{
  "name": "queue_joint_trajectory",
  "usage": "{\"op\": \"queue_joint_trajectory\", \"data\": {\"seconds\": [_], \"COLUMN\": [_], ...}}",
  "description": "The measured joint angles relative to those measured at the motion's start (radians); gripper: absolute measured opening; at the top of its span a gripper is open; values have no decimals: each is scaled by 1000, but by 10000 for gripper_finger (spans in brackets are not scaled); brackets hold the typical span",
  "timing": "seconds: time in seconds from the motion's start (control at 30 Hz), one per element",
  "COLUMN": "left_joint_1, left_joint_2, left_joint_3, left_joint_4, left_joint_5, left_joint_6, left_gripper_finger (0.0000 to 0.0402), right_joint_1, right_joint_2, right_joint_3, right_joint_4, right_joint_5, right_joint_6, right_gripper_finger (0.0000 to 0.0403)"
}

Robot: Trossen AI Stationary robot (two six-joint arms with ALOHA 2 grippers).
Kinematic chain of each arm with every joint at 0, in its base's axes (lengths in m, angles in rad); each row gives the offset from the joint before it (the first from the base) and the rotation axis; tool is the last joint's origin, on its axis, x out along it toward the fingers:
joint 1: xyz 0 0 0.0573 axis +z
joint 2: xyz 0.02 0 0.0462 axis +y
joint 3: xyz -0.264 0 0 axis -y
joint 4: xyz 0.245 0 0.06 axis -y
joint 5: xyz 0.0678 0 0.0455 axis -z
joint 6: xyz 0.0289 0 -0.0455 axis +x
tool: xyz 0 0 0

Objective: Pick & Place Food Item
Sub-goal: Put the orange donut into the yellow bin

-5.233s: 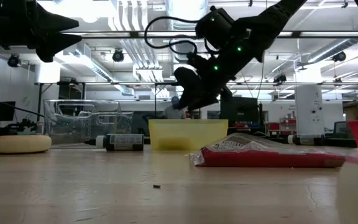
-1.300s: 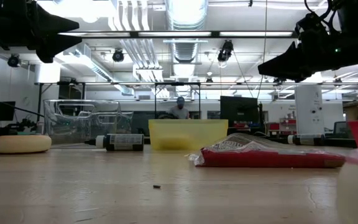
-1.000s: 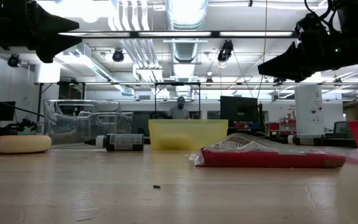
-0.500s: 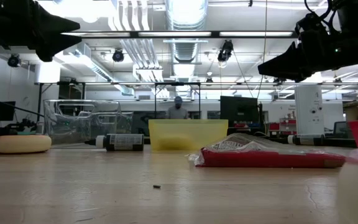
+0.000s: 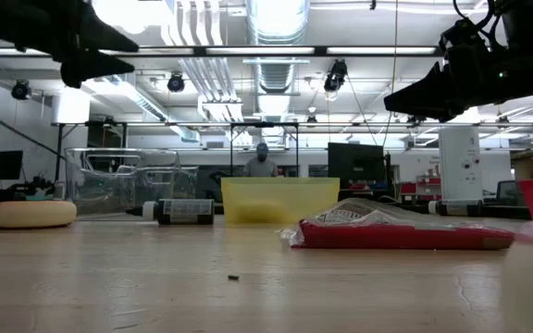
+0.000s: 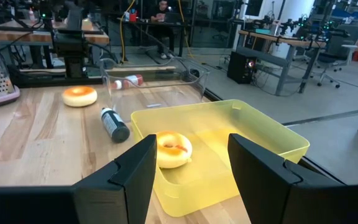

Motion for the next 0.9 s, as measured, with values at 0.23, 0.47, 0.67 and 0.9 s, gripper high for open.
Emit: {"op": "queue_joint_trajectory", "data": {"seconds": [0.23, 0.47, 0.67, 0.9], "left_joint_1": [0, -3, -3, -9], "left_joint_2": [323, 624, 759, 830], "left_joint_3": [320, 553, 562, 519], "left_joint_4": [-560, -1028, -1062, -1052], "left_joint_5": [6, 303, 515, 583], "left_joint_6": [-400, -761, -828, -861], "left_gripper_finger": [275, 275, 275, 273], "right_joint_1": [0, 0, 0, 0], "right_joint_2": [0, 0, 0, 0], "right_joint_3": [0, 0, 0, 0], "right_joint_4": [0, 0, 0, 0], "right_joint_5": [0, 0, 0, 0], "right_joint_6": [0, 0, 0, 0], "right_gripper_finger": [196, 196, 196, 196]}}
